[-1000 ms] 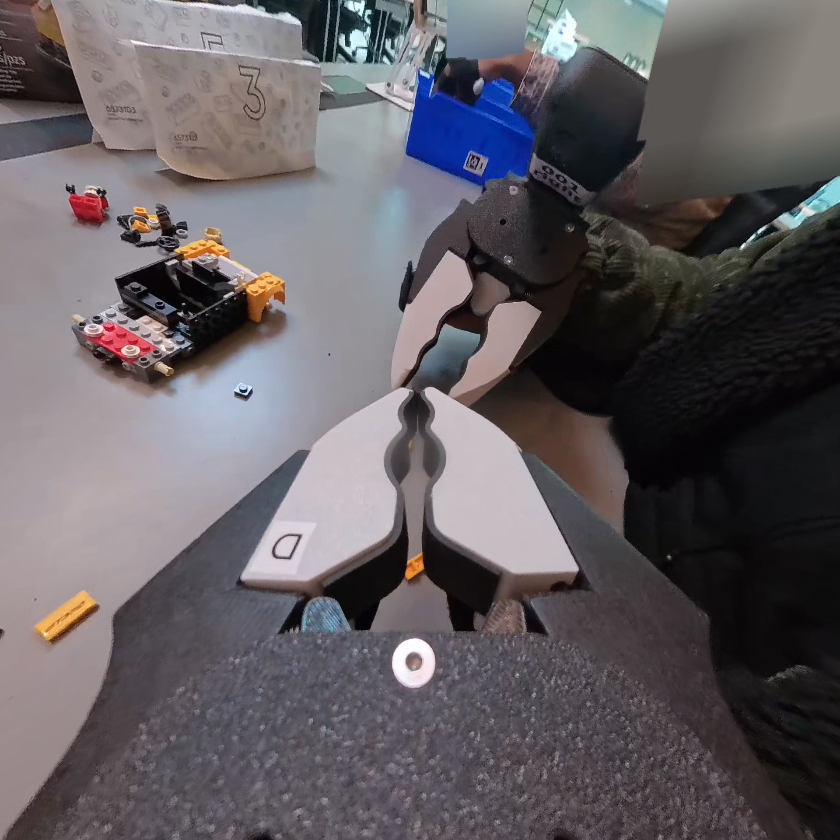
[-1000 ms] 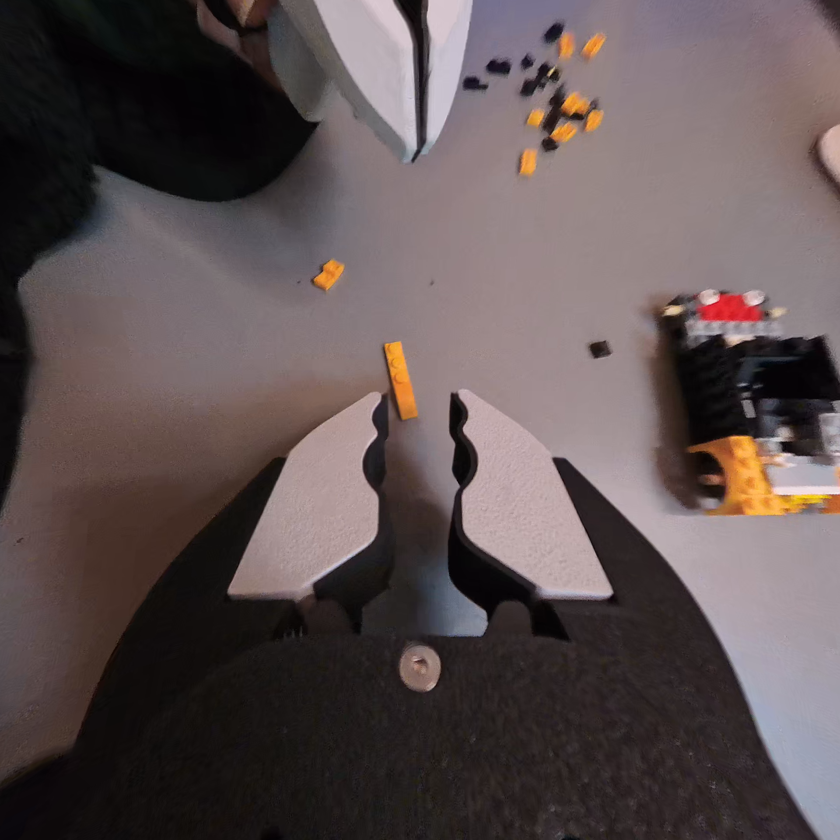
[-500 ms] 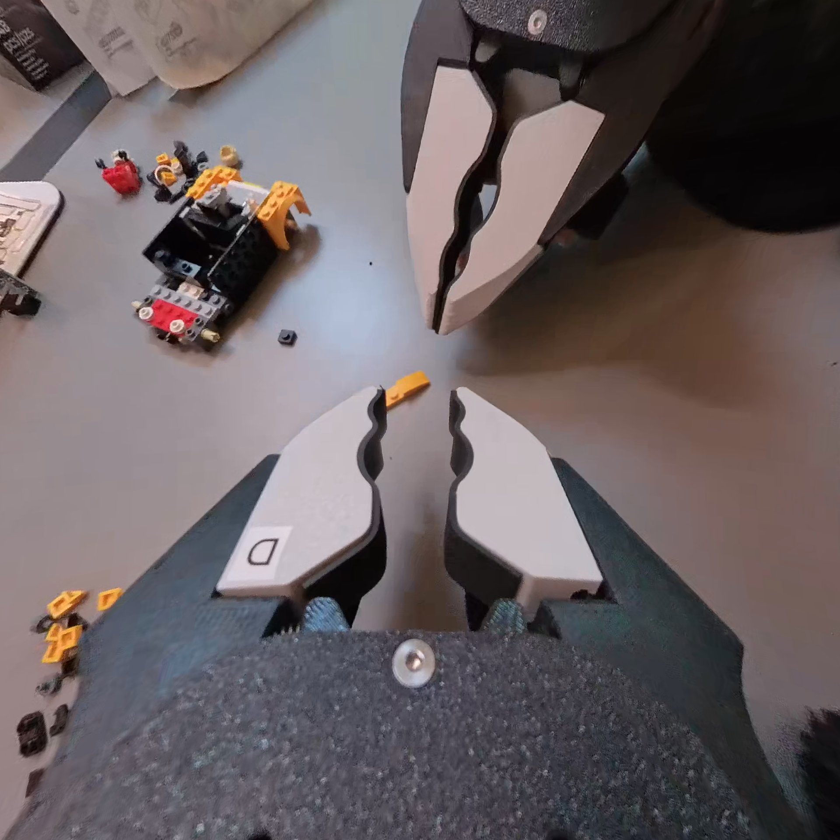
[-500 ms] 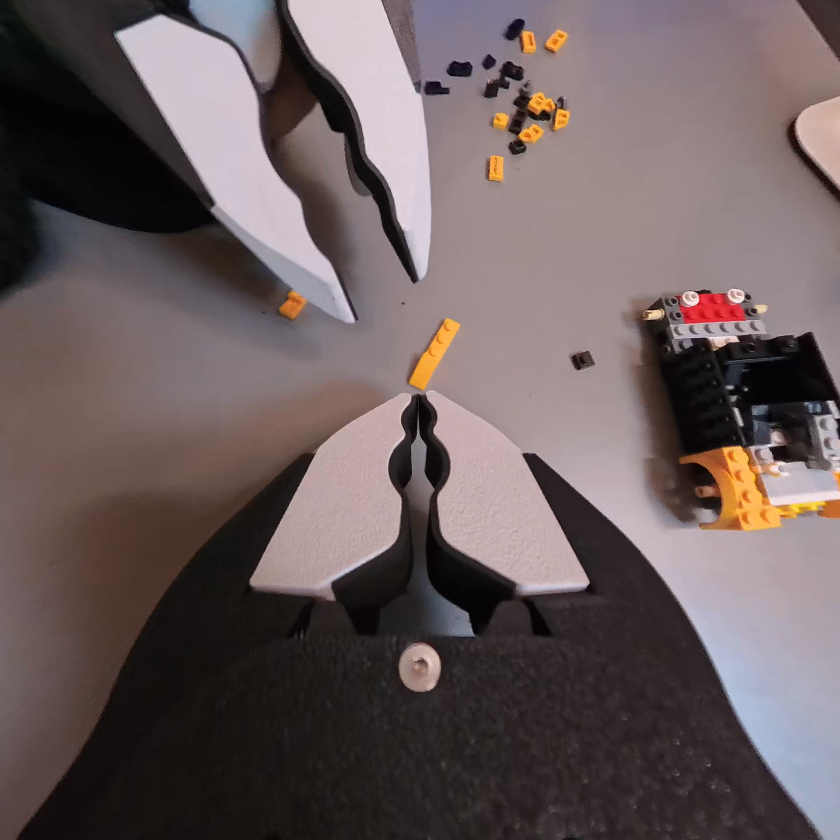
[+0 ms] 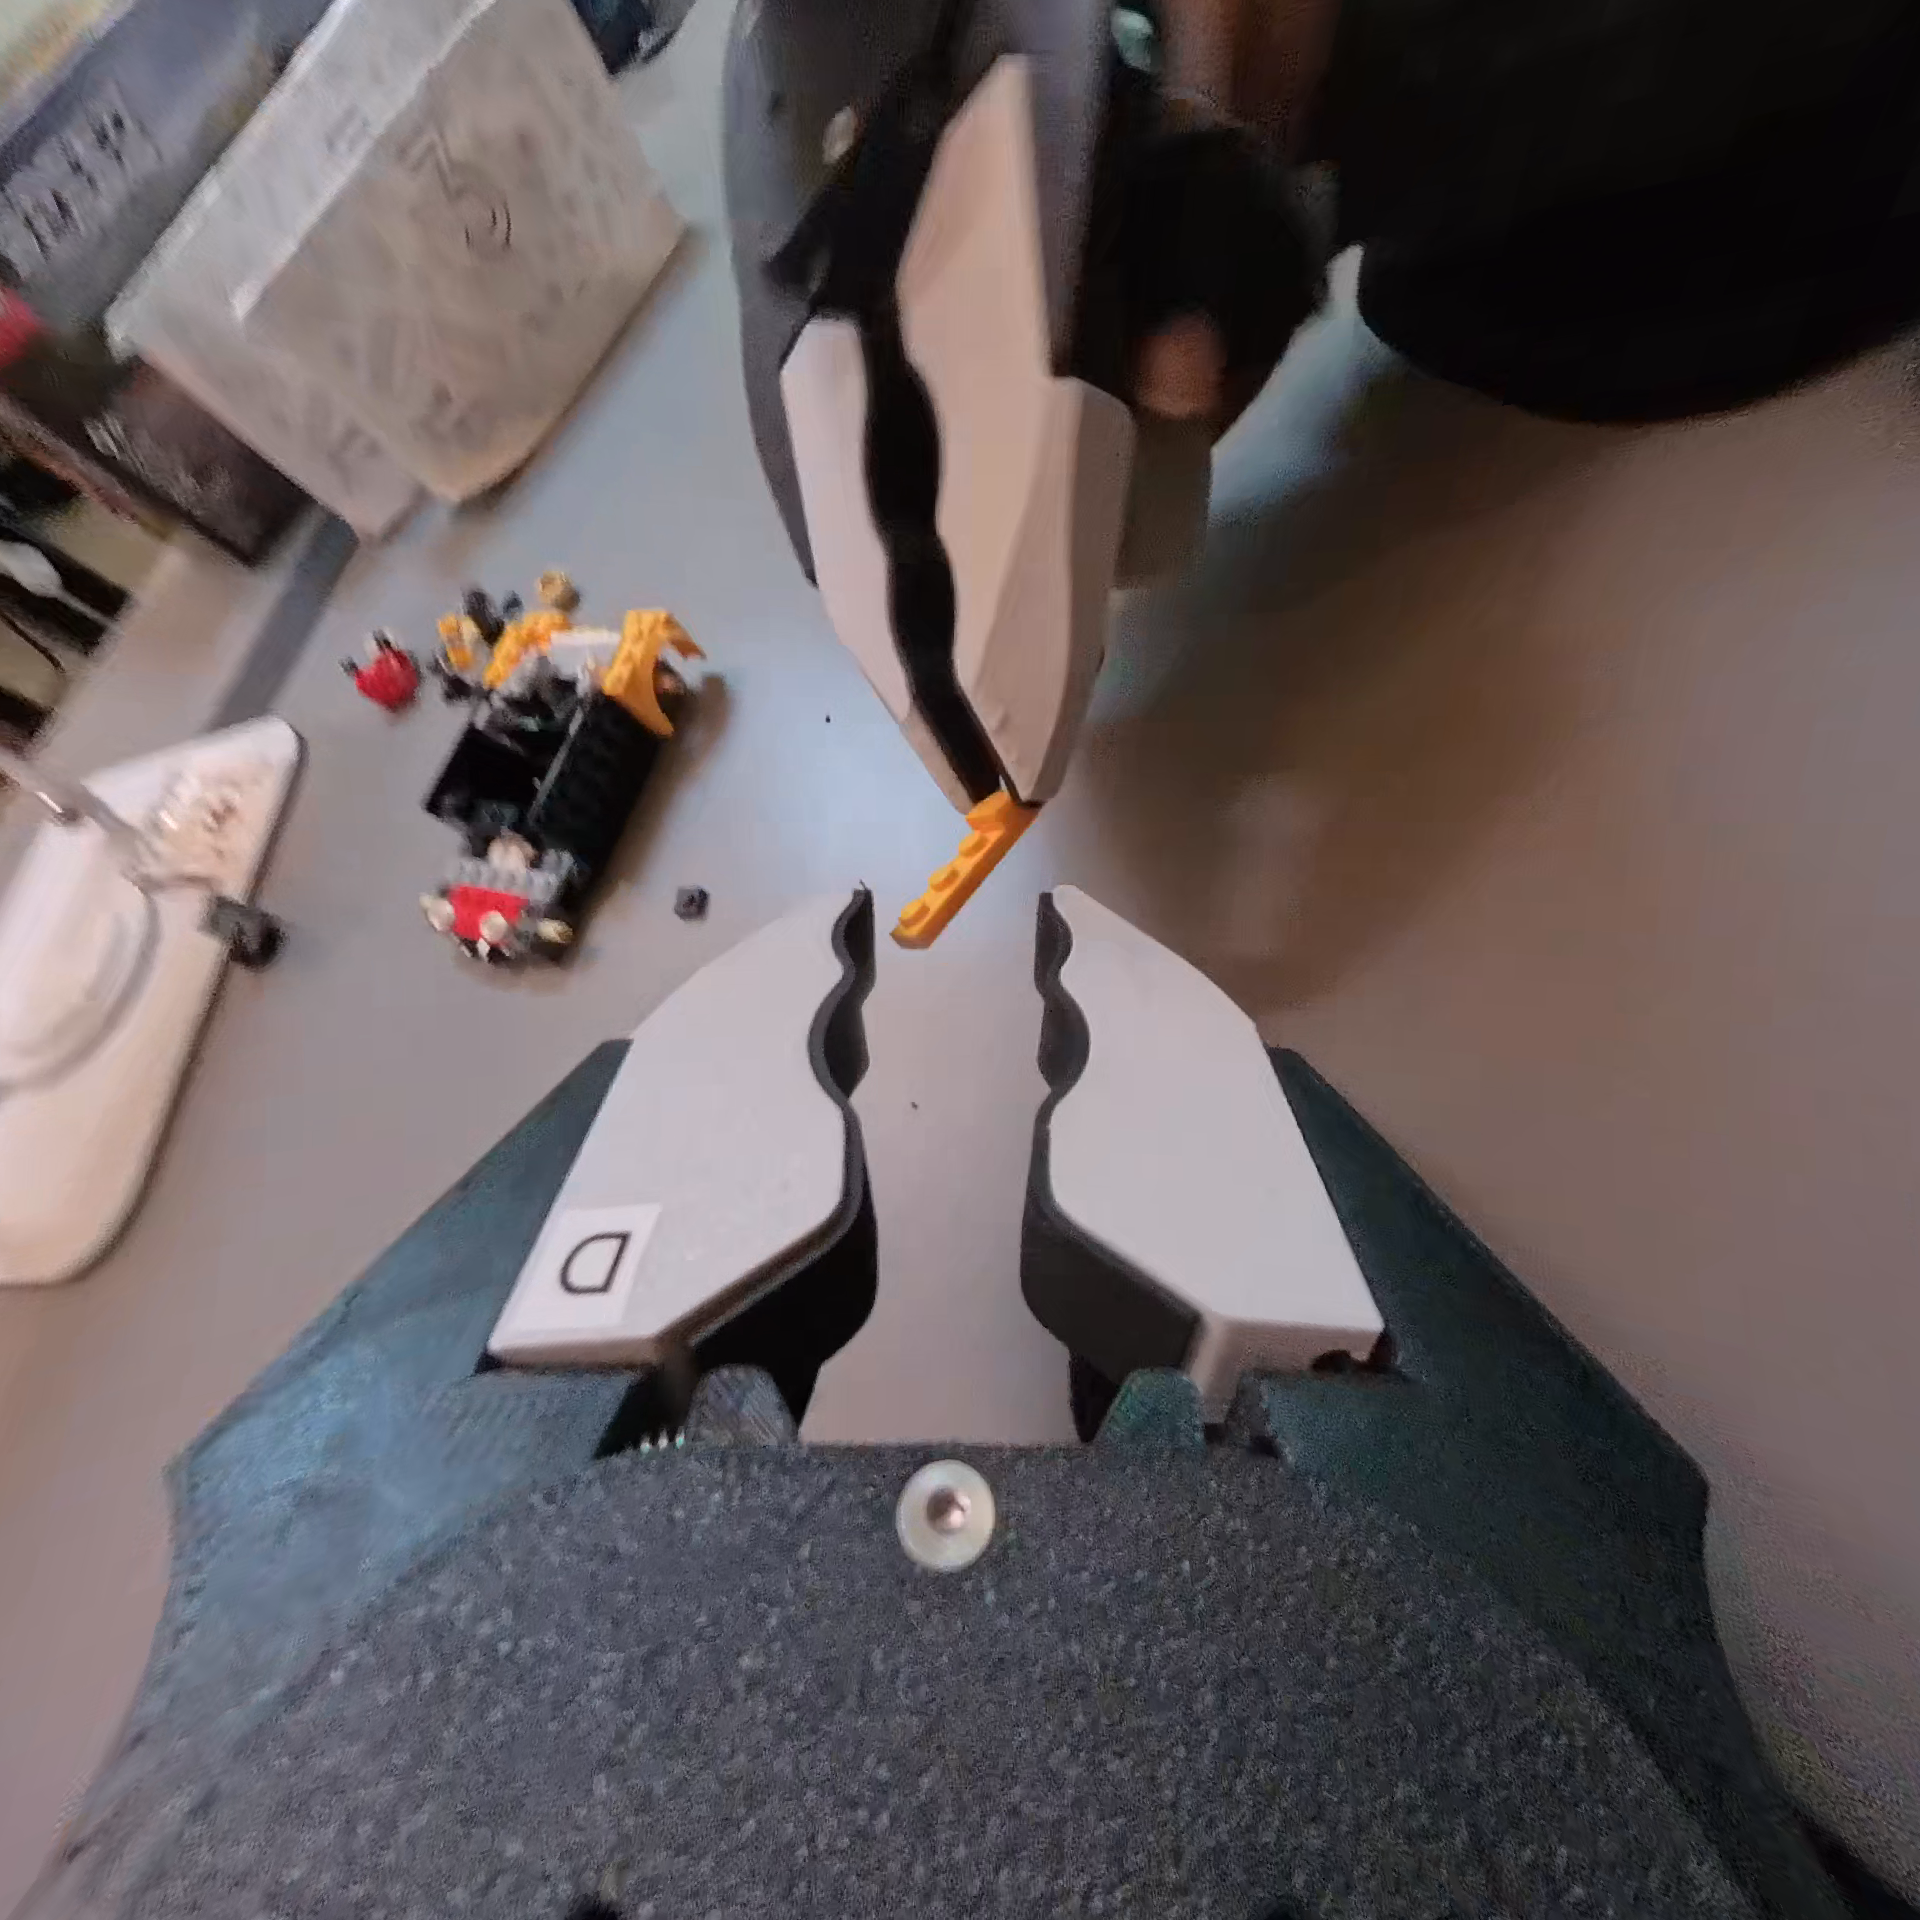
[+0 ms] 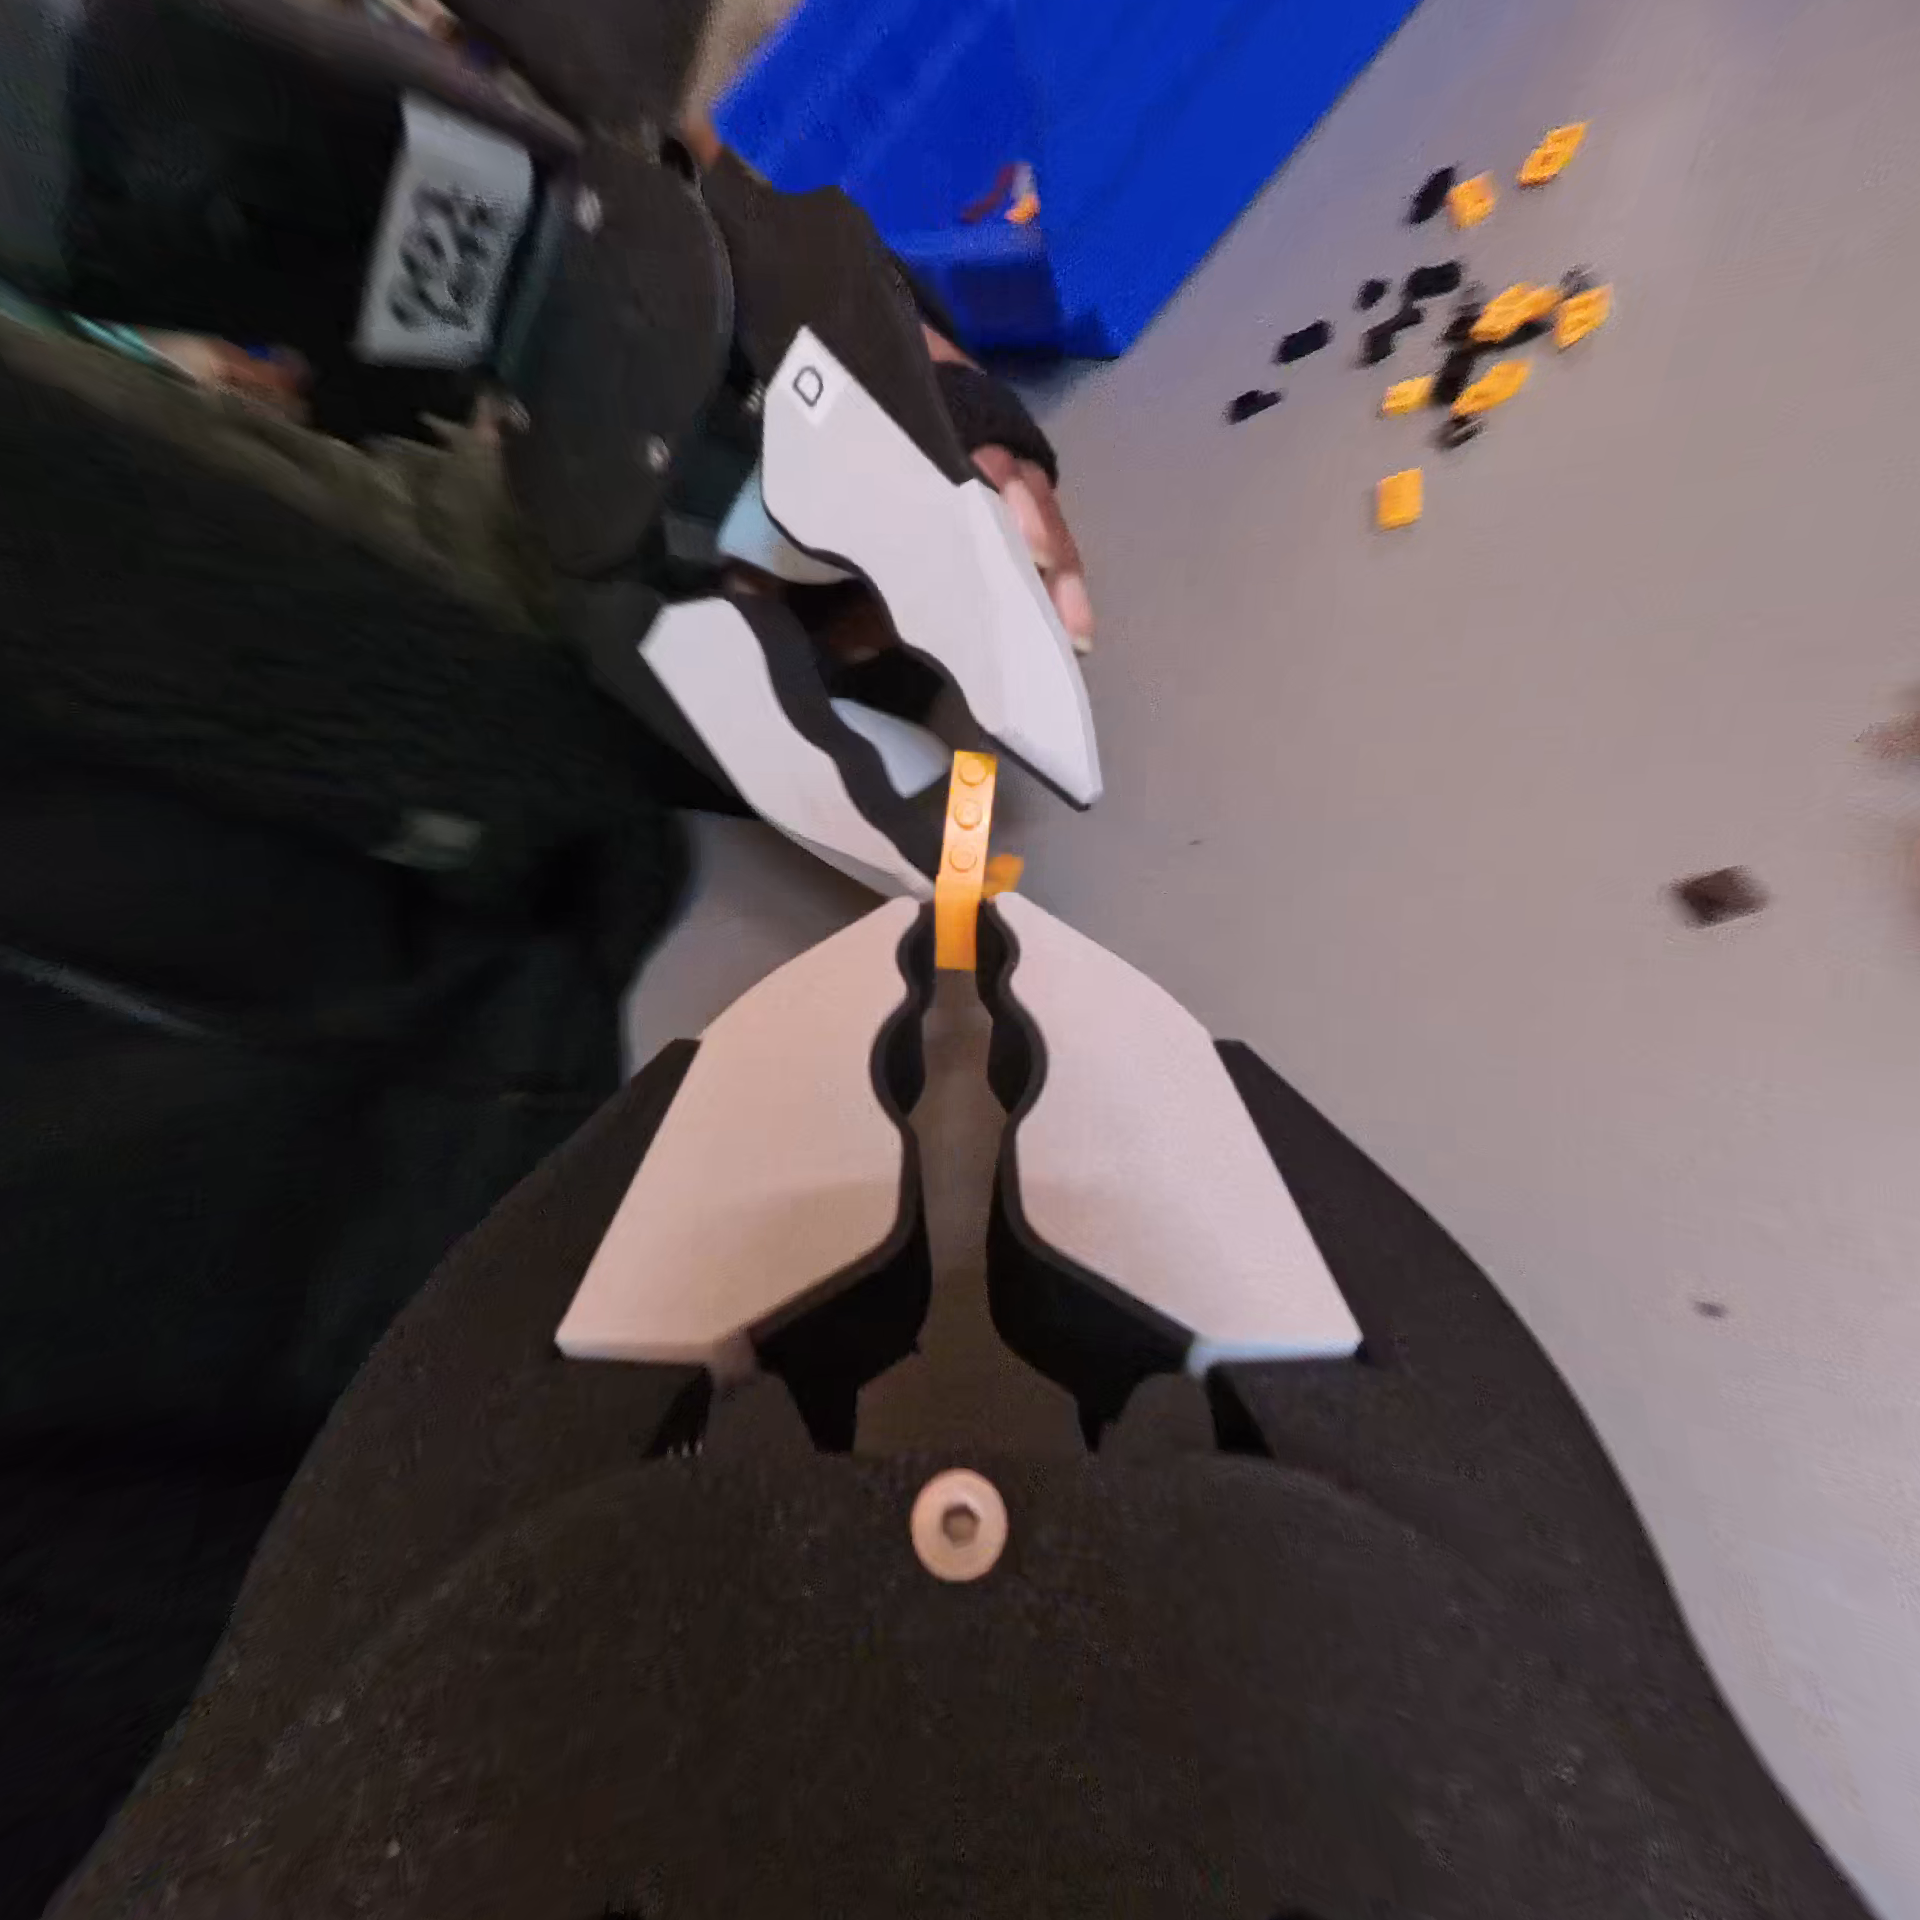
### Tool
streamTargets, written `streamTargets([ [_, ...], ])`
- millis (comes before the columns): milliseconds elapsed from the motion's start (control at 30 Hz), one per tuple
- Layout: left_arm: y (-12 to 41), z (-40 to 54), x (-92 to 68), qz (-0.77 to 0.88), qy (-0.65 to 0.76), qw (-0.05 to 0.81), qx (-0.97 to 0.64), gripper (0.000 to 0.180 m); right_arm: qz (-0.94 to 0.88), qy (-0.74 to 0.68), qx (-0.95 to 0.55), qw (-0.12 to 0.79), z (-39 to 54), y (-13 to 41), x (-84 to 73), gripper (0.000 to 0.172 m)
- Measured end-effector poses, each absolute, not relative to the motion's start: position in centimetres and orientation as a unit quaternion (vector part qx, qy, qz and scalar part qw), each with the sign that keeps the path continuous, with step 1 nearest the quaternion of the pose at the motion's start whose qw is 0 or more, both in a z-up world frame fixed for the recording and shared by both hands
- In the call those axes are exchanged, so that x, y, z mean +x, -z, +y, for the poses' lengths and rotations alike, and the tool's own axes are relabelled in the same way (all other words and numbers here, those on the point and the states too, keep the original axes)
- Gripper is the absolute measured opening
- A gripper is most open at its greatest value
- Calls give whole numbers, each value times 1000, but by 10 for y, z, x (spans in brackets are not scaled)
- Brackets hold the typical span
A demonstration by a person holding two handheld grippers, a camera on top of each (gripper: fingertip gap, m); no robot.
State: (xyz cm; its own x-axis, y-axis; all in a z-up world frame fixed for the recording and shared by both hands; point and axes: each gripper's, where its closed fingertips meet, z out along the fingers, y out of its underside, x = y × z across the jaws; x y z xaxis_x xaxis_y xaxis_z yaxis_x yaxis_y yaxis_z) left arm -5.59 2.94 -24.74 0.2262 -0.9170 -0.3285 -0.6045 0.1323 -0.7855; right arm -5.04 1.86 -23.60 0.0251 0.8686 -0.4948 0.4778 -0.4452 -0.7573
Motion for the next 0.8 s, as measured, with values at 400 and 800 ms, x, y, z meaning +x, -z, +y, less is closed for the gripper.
streamTargets([
  [400,236,15,-48,653,119,516,-541,14,-389,-629,-672,51,2,232,-47,7],
  [800,217,11,-51,560,306,467,-612,5,-517,-537,-589,311,13,204,-49,17],
])
